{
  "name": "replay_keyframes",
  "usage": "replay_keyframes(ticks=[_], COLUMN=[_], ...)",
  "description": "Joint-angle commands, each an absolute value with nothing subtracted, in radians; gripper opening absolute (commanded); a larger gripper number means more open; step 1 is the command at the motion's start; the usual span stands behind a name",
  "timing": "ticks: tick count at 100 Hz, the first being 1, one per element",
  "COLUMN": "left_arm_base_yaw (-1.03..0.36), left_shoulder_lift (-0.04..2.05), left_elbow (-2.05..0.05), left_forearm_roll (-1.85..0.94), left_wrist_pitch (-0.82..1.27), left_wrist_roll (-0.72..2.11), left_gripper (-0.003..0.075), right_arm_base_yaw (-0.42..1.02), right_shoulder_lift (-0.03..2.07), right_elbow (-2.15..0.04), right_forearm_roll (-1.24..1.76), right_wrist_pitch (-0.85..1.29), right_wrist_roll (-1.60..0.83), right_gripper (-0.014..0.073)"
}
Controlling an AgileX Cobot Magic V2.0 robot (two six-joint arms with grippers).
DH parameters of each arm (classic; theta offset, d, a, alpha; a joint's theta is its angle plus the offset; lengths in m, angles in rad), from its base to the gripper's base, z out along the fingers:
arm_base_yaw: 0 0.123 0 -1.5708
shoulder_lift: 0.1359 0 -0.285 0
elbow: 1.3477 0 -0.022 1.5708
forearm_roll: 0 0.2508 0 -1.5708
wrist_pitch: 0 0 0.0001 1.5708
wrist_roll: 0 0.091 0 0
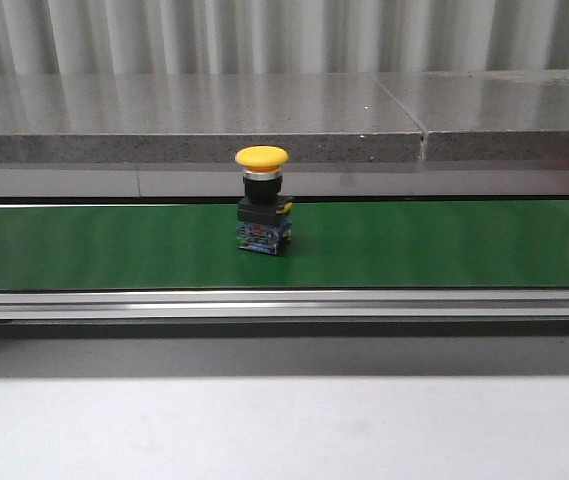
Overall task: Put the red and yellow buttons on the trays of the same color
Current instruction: 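Lower the red button into the red tray and open the right gripper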
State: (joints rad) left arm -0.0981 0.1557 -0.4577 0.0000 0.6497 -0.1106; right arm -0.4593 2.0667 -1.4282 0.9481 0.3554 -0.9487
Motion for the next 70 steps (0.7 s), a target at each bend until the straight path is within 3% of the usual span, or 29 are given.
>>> replay_keyframes(ticks=[1,24,70], left_arm_base_yaw=[-0.106,-0.106,-0.106], left_shoulder_lift=[0.168,0.168,0.168], left_elbow=[-0.481,-0.481,-0.481], left_forearm_roll=[0.000,0.000,0.000], left_wrist_pitch=[0.577,0.577,0.577], left_wrist_roll=[-0.113,-0.113,-0.113], left_gripper=[-0.0021,-0.0021,-0.0021], right_arm_base_yaw=[-0.465,-0.465,-0.427], right_shoulder_lift=[1.988,1.880,1.625], right_elbow=[-1.463,-1.463,-1.371], right_forearm_roll=[0.976,0.975,0.948], right_wrist_pitch=[0.332,0.370,0.715], right_wrist_roll=[-0.952,-0.965,-0.975], right_gripper=[0.0628,0.0628,0.0628])
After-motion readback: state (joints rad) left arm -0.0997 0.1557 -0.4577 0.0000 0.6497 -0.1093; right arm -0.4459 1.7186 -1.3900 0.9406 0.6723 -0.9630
